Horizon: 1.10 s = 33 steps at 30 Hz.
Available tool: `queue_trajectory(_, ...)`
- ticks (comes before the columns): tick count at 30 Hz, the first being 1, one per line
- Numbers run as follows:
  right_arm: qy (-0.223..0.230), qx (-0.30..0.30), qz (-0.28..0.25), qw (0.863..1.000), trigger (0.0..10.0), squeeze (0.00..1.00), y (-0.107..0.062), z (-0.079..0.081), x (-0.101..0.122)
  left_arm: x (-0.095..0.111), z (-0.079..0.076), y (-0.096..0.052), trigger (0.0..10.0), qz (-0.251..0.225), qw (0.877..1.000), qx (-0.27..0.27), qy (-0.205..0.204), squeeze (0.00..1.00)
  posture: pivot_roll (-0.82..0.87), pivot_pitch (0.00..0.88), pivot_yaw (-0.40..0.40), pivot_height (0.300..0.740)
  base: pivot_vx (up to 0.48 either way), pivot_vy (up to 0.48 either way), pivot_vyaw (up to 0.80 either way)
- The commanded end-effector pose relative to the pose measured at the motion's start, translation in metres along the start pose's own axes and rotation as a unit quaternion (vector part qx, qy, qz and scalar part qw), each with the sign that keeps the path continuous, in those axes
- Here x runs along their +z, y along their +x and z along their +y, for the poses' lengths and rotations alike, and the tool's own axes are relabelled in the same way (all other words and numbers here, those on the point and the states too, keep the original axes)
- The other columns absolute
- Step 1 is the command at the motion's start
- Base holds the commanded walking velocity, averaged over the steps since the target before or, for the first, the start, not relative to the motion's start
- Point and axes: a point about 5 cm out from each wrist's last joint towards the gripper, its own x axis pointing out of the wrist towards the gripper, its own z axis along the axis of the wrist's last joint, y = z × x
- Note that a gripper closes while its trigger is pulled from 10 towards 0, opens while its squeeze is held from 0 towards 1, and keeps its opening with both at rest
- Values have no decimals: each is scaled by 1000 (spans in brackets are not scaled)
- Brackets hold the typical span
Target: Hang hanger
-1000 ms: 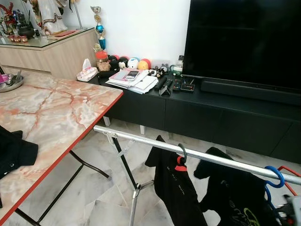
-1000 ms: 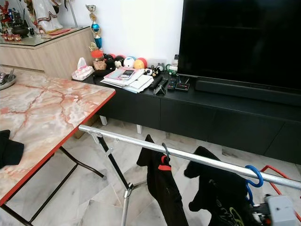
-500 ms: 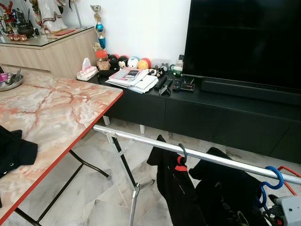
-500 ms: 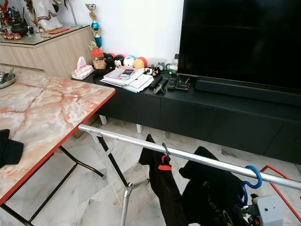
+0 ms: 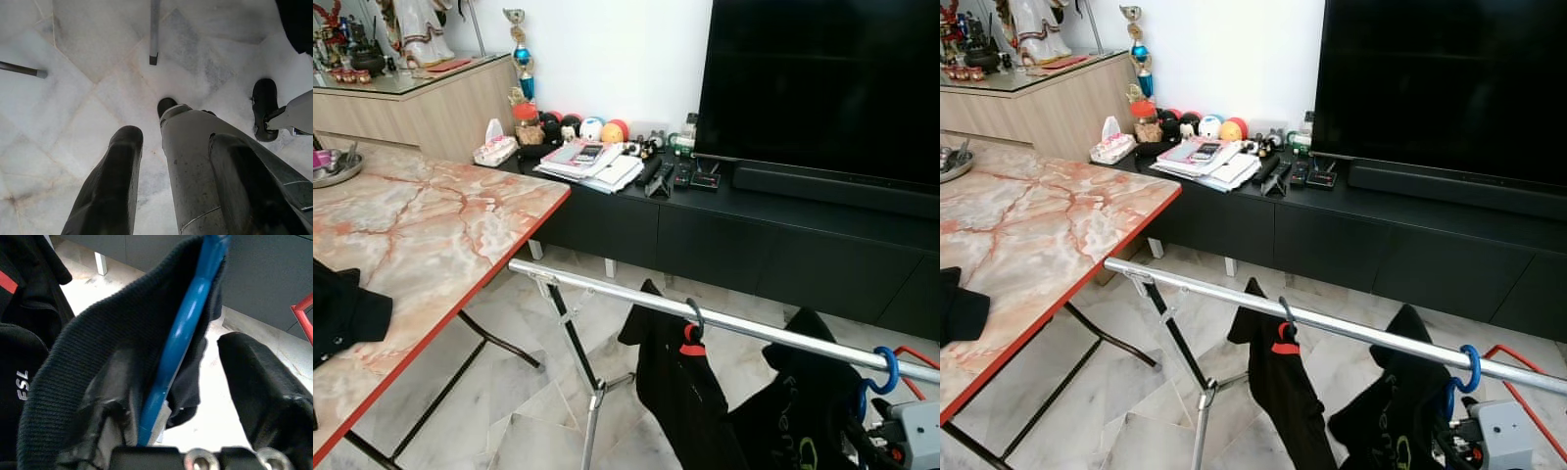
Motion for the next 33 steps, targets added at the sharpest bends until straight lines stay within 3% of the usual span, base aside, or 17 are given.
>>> queue_trajectory(1, 3, 0, 15, 1000, 0, 0, 0, 2, -6, -5, 2, -1, 10000, 10, 1000, 1, -2, 0, -73, 23, 5, 740, 0, 0, 0)
queue_trajectory(19, 4, -6, 38, 999, 0, 0, 3, 6, -13, -6, 1, -1, 10000, 11, 1000, -3, -2, 0, -73, 26, 2, 740, 0, 0, 0)
queue_trajectory(20, 7, -7, 39, 999, 3608, 0, 3, 6, -14, -6, 1, -1, 10000, 11, 1000, -3, -2, 0, -73, 26, 2, 740, 0, 0, 0)
queue_trajectory(21, 10, -8, 41, 999, 9647, 0, 3, 6, -15, -6, 1, -1, 10000, 11, 1000, -3, -2, 0, -73, 27, 2, 740, 0, 0, 0)
queue_trajectory(22, 11, -8, 42, 999, 10000, 0, 3, 6, -15, -6, 1, -1, 10000, 11, 1000, -3, -2, 0, -74, 27, 2, 740, 0, 0, 0)
queue_trajectory(33, 28, 5, 41, 999, 10000, 0, 9, 14, -15, -6, 1, -1, 10000, 12, 1000, -5, -2, 0, -70, 26, 2, 740, 0, 0, 0)
